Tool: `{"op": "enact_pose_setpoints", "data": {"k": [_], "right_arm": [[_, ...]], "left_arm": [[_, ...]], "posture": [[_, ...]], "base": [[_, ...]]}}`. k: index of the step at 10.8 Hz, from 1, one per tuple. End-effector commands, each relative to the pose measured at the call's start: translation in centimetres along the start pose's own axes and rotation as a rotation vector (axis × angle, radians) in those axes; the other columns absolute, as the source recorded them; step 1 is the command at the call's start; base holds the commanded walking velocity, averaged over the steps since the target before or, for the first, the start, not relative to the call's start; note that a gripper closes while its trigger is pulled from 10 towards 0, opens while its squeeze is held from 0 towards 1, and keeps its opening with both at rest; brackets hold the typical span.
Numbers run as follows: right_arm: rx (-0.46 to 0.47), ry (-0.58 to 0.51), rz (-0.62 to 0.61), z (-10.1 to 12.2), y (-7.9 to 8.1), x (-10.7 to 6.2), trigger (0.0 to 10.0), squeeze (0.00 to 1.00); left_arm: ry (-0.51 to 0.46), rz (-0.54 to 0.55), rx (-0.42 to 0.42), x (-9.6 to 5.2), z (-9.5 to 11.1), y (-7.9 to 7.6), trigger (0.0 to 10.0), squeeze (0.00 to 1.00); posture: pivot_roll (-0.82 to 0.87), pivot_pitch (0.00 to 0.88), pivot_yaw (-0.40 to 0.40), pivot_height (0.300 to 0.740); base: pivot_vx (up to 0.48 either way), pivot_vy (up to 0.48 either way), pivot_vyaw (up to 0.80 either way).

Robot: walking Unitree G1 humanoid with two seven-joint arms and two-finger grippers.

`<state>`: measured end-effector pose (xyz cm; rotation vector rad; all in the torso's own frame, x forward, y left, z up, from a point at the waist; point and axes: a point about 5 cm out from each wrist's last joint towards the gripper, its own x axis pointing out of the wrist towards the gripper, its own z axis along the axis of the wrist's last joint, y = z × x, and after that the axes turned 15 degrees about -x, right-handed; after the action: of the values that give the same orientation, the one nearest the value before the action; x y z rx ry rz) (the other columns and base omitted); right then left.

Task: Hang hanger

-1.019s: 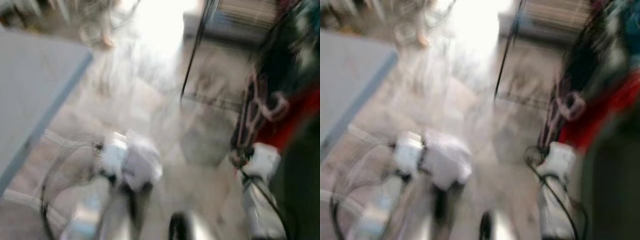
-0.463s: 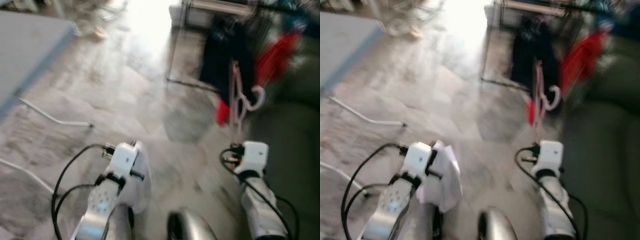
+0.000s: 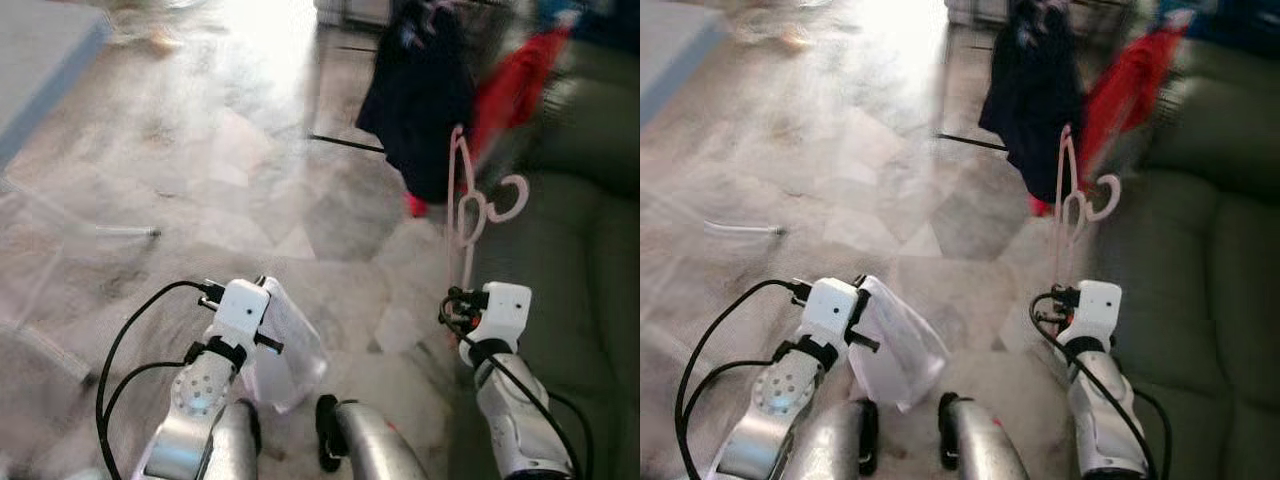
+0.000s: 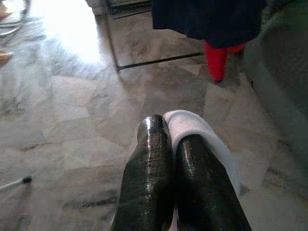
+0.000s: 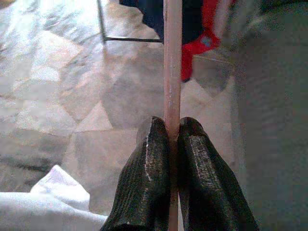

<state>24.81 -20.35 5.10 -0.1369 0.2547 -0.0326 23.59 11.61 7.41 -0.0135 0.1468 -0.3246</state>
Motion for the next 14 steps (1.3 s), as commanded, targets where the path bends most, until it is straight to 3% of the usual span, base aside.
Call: {"op": "enact_pose_setpoints", "data": {"k": [1,3,11,13,14], "right_arm": [[0.015,0.007,0.003,0.0,-0.1,-0.1,10.0,0.00],[0.022,0.004,0.002,0.1,-0.1,0.1,10.0,0.00],[-0.030,-0.032,-0.094,0.5,-1.0,0.2,10.0,0.00],[-0.043,-0.044,-0.088,0.9,-0.9,0.4,10.0,0.00],[-0.051,-0.046,-0.083,0.9,-0.9,0.4,10.0,0.00]], "left_arm": [[-0.036,-0.034,0.012,0.0,0.8,-0.4,10.0,0.00],[-0.035,-0.076,0.044,-0.1,0.8,-0.6,10.0,0.00],[-0.053,-0.174,0.132,-0.3,1.1,-1.5,10.0,0.00],[-0.089,-0.175,0.193,-0.1,1.7,-1.2,10.0,0.00],[-0.137,-0.178,0.157,-0.1,2.6,-0.9,10.0,0.00]], "posture": [[0.01,0.288,-0.071,0.740],[0.01,0.286,-0.060,0.740],[0.02,0.287,-0.053,0.740],[0.02,0.294,-0.060,0.740],[0.02,0.301,-0.064,0.740]], "base": [[0.000,0.480,-0.80],[0.000,0.478,-0.80],[0.000,0.000,-0.80],[0.000,0.000,-0.80],[0.000,0.000,-0.80]]}}
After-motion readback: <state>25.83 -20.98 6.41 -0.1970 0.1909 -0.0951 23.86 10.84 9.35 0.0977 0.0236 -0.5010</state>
